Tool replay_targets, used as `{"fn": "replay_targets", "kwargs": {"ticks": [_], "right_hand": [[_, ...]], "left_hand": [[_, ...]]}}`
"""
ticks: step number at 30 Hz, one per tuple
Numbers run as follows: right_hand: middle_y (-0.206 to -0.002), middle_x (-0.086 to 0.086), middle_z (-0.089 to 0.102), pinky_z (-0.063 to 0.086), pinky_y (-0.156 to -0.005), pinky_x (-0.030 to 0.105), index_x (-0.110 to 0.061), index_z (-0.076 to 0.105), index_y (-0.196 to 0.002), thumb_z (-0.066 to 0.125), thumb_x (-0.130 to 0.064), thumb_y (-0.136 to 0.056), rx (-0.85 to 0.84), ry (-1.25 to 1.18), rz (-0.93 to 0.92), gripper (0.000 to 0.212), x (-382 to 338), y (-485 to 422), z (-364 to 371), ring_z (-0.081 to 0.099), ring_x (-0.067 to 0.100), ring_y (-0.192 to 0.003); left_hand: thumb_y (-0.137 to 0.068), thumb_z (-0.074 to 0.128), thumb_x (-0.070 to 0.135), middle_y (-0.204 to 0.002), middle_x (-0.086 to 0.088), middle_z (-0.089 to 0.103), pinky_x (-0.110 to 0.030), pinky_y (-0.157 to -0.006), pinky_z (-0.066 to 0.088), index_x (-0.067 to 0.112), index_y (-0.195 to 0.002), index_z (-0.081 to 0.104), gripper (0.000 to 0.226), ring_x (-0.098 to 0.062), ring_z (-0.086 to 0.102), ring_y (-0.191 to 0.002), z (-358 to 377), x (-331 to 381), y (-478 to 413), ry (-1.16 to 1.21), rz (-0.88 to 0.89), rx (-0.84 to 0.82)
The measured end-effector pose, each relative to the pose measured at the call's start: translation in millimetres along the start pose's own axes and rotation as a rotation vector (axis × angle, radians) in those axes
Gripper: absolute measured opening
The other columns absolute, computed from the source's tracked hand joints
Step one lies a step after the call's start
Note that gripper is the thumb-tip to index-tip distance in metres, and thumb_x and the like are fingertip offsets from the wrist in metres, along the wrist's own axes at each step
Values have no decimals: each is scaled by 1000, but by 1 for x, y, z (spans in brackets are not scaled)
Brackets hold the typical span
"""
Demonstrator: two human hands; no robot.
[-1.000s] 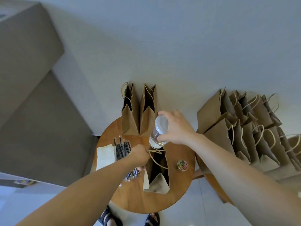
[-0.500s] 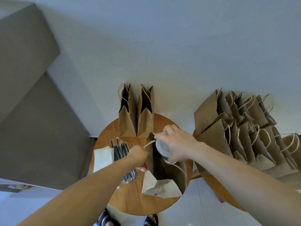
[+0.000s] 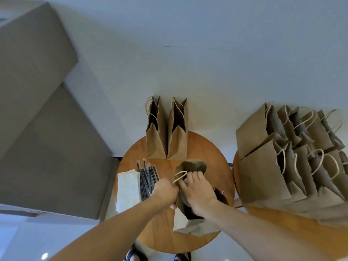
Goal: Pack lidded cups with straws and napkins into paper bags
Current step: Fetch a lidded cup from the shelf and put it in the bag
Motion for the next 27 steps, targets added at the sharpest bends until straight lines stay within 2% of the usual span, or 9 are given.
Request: {"fn": "replay_targets", "kwargs": {"ticks": [5, 7, 9, 11, 15, 18, 22, 25, 27], "right_hand": [[-125, 23, 45, 37, -101, 48, -10, 36, -134, 71, -33, -80, -92, -157, 109, 68, -4, -14, 18, 44, 42, -116], [-128, 25, 44, 37, -103, 48, -10, 32, -137, 69, -37, -83, -124, -205, 156, 71, -9, -19, 21, 44, 43, -119], [-131, 27, 42, 38, -103, 49, -12, 26, -142, 69, -43, -81, -137, -242, 194, 80, -11, -19, 21, 42, 44, -121], [-130, 26, 40, 40, -99, 48, -13, 22, -144, 69, -47, -79, -126, -260, 180, 87, -10, -13, 17, 42, 44, -119], [-123, 21, 43, 44, -90, 43, -14, 27, -134, 72, -49, -74, -134, -305, 126, 82, -2, 6, 4, 46, 39, -110], [-123, 19, 46, 45, -93, 44, -15, 29, -132, 71, -54, -71, -246, -327, 120, 83, 17, 16, -10, 49, 36, -112], [-123, 16, 45, 53, -86, 40, -19, 28, -134, 74, -56, -67, -246, -403, 219, 89, 51, 23, -27, 55, 34, -104], [-131, 21, 41, 57, -82, 38, -20, 22, -145, 73, -54, -71, -237, -389, 342, 96, 70, 23, -26, 59, 36, -105], [-132, 22, 41, 58, -81, 39, -19, 22, -145, 73, -51, -74, -228, -391, 397, 94, 71, 18, -22, 60, 38, -104]], "left_hand": [[-103, 43, 28, -76, -15, 74, -37, -74, 62, 6, -109, 53, 25, -20, 73, -61, 2, -10, 1, -99, 10, -14], [-102, 43, 26, -74, -13, 74, -33, -69, 62, 8, -111, 50, 21, -18, 72, -59, 2, -13, 0, -97, 29, -7], [-101, 43, 26, -68, -9, 72, -24, -58, 59, 11, -108, 50, 17, -15, 71, -55, -1, -13, -3, -91, 56, 16], [-100, 45, 25, -68, -8, 72, -22, -52, 57, 13, -107, 50, 15, -15, 70, -53, -3, -12, -4, -77, 82, 17], [-99, 48, 19, -78, -8, 70, -33, -60, 62, 16, -104, 50, 7, -16, 70, -55, 0, -8, -8, -67, 144, 17], [-98, 50, 16, -81, -6, 67, -25, -52, 58, 18, -99, 50, 2, -14, 69, -54, 3, -3, -10, -51, 199, 21], [-96, 53, 17, -81, -4, 66, -17, -48, 53, 21, -94, 51, 6, -13, 69, -55, 5, -3, -14, -58, 205, 66], [-97, 53, 18, -80, -3, 65, -16, -44, 49, 24, -93, 50, 7, -13, 67, -52, 3, -3, -17, -41, 183, 96], [-98, 52, 19, -79, -5, 66, -15, -41, 46, 24, -92, 49, 8, -11, 66, -48, 4, -1, -18, -23, 181, 77]]}}
Point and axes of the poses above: each hand's wrist, its own y-axis away from the middle knuckle, its own z-axis out of the palm, x = y × z, the point moved 3 cm from there along -y, towards the middle knuckle
